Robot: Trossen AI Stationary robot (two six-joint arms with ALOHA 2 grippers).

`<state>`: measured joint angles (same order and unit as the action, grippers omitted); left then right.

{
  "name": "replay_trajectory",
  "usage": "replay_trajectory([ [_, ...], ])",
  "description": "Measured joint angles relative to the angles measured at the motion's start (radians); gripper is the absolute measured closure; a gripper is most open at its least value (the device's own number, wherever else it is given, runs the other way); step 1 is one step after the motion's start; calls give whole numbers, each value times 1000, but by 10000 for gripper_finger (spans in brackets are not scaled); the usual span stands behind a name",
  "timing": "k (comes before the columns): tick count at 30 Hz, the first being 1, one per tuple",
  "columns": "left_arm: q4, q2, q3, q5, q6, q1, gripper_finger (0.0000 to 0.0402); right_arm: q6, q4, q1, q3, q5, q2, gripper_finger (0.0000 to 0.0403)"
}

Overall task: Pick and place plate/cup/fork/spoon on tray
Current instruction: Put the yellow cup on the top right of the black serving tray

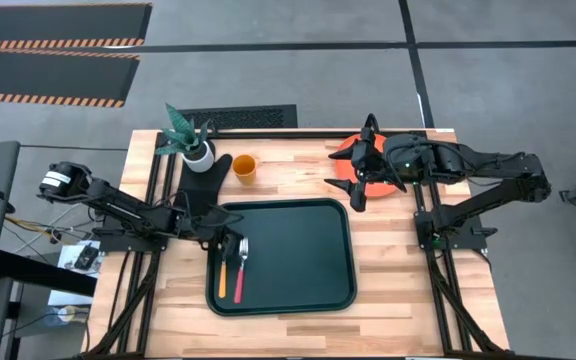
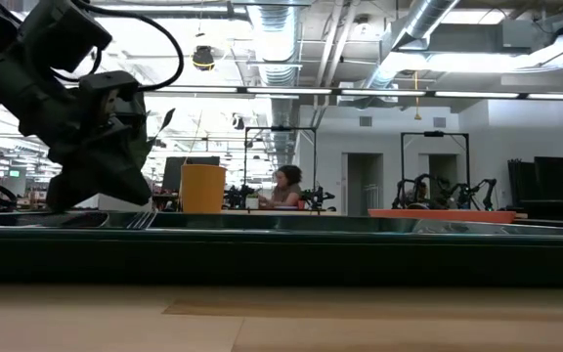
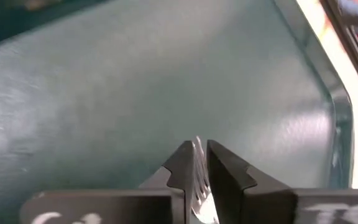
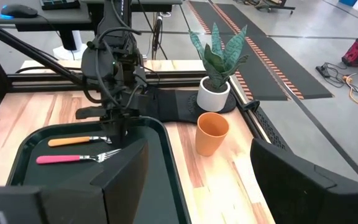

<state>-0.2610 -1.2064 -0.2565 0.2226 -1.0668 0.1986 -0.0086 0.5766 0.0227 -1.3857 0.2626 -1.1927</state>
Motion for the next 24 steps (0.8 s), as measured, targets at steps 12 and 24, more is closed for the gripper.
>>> replay_trajectory([
  [12, 2, 115, -12, 36, -49, 0, 354, 92, -2, -75, -1, 11, -75, 99],
  [24, 190, 616, -88, 257, 14, 0, 354, 124, -316, -156, -20, -241, -509, 163],
])
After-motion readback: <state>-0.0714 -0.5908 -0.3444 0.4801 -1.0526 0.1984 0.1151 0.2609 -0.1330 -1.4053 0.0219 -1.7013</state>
